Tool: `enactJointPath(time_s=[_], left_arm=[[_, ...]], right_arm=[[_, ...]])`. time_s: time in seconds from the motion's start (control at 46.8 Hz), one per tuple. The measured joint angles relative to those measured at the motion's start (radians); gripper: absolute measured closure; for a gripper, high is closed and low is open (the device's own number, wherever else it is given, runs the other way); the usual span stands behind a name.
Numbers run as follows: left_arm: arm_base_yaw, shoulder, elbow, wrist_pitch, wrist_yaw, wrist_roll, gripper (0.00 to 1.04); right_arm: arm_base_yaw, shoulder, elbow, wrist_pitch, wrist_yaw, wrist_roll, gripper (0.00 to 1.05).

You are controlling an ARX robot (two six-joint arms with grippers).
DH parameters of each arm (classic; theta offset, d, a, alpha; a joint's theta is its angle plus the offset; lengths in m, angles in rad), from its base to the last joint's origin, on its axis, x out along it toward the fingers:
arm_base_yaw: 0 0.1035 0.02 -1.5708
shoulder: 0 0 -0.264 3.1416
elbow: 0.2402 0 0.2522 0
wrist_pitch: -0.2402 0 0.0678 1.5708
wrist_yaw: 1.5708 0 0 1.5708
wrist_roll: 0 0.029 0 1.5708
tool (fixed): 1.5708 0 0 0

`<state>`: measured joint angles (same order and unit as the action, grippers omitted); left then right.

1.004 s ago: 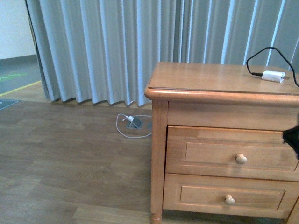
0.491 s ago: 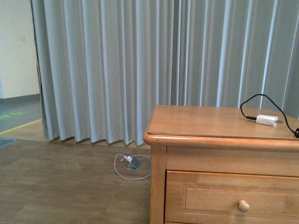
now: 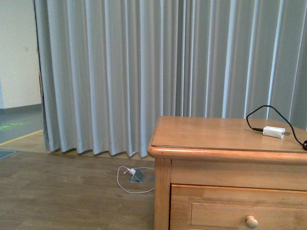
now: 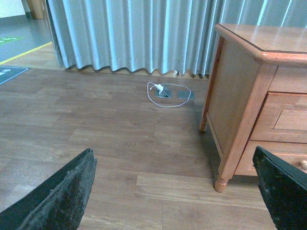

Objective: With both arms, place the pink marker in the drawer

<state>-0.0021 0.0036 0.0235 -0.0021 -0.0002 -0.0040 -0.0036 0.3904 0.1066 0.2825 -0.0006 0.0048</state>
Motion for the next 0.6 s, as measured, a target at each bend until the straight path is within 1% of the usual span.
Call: enactJointPath(time_s=[0.385,0.47,0.598], left_arm=[[0.0,0.0,0.0,0.0,0.0,0.0,0.06],[0.0,0.0,0.0,0.0,0.0,0.0,0.06],[0.0,0.0,0.0,0.0,0.0,0.0,0.06]], right_arm=[[0.0,-0.153,-0.068,-0.084,0.0,-0.001,1.03],[0.0,-0.187,-0.102,-0.079,0.0,-0.001,1.03],[0.0,-0.213,-0.102,-0.103,0.0,-0.001,1.03]])
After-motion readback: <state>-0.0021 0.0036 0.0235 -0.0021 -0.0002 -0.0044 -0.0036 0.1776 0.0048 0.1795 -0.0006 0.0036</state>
